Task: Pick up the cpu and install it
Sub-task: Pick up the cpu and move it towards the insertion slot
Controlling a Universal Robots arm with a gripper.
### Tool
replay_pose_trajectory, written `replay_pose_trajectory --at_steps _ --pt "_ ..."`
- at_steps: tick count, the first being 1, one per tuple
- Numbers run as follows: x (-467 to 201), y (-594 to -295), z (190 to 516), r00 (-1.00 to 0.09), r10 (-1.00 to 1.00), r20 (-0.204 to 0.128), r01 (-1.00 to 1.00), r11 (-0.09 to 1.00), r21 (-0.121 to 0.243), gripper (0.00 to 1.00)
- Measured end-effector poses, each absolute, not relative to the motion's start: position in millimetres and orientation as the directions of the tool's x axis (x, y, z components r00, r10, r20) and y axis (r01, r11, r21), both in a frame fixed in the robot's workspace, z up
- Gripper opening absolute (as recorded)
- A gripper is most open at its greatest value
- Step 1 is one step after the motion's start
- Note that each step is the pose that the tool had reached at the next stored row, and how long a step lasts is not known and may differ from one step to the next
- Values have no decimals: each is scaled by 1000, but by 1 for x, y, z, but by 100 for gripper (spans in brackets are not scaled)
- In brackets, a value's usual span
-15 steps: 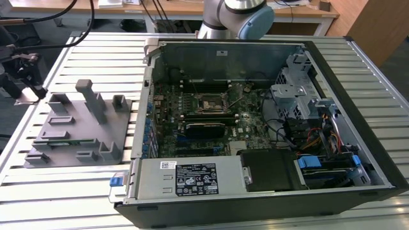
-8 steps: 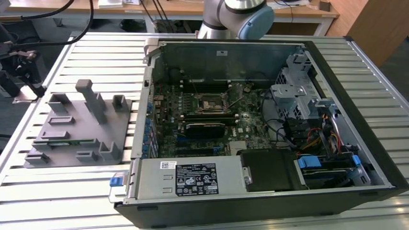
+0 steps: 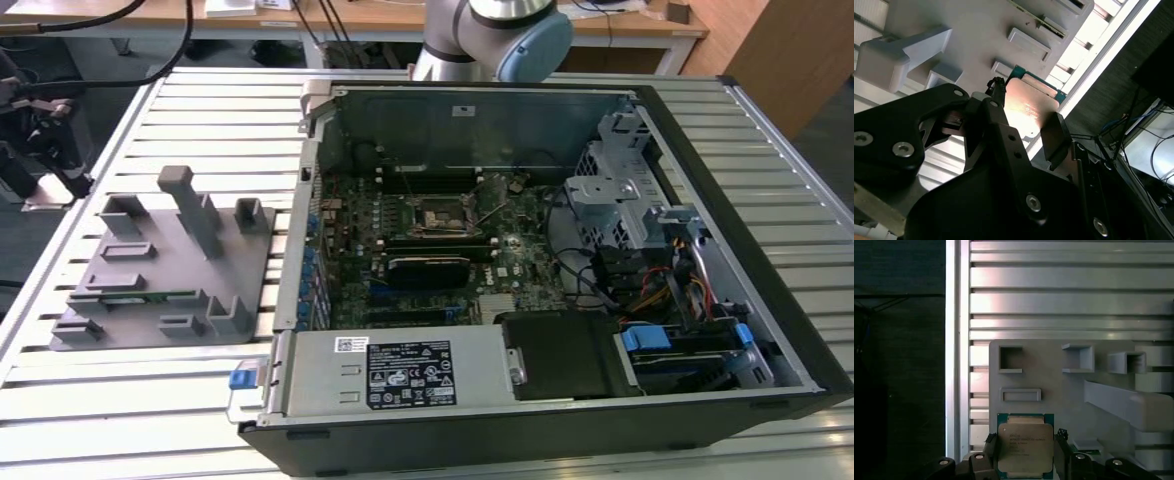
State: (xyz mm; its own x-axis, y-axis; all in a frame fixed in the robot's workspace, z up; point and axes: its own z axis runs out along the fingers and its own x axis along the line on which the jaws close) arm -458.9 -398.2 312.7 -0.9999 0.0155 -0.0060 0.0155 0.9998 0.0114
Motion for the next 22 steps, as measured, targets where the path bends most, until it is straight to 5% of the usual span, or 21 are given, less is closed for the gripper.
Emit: replay_pose_trajectory --at_steps 22 --pt "-459 -398 328 -1000 16 -6 15 1000 11 53"
